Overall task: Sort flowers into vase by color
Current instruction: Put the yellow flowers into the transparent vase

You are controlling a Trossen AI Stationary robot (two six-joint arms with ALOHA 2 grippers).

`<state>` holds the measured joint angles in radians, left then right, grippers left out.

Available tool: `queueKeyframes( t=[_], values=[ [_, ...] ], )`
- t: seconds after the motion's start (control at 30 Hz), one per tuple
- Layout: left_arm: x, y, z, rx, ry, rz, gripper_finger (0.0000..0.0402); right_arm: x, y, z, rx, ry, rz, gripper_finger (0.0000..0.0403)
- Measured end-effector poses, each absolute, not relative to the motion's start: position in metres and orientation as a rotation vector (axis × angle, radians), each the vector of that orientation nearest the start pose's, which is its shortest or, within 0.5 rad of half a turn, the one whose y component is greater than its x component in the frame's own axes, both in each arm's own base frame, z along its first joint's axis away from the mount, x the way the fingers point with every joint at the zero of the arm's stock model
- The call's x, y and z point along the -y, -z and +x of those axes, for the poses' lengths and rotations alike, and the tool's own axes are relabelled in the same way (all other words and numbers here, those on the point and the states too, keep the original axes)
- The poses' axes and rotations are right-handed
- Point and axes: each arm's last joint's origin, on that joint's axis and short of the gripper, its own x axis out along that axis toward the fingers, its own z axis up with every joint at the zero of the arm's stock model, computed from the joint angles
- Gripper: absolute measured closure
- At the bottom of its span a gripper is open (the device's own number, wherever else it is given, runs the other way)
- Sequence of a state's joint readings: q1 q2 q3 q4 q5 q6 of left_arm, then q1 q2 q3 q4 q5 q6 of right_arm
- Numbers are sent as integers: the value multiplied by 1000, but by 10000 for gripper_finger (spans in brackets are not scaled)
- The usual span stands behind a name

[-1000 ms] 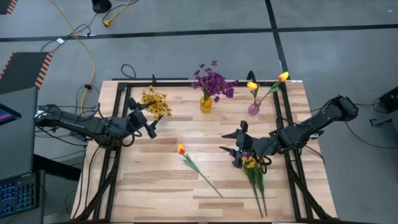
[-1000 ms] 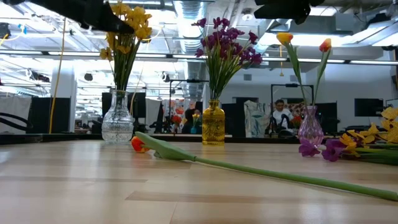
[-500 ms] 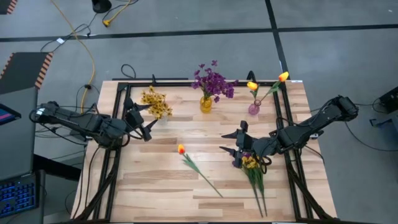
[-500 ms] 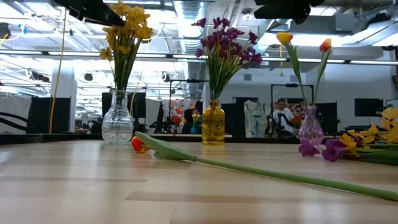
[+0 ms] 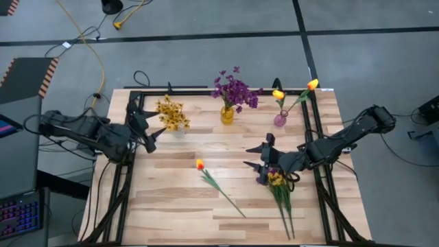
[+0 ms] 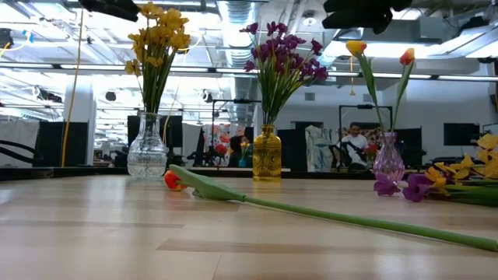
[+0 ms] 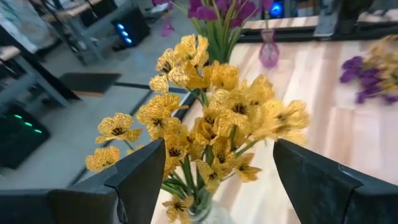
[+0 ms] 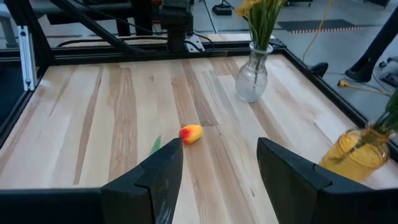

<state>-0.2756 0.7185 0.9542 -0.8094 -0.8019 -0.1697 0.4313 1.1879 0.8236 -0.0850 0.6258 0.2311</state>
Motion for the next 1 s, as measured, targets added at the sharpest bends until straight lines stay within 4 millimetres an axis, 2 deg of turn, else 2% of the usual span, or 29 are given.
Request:
queueKeyframes(
  t=[0.2,0.6,0.77,1.0],
  values=[
    [13,-355,115,-469,-461,45,116,-88,-277,231,-404,248,39,168],
    [16,-354,115,-500,-355,-42,116,-75,-290,202,-429,258,187,168],
    [18,-349,113,-552,-320,-141,116,-72,-289,190,-509,228,328,168],
    [20,-340,111,-650,-330,-331,116,-72,-276,178,-718,211,544,168]
  ],
)
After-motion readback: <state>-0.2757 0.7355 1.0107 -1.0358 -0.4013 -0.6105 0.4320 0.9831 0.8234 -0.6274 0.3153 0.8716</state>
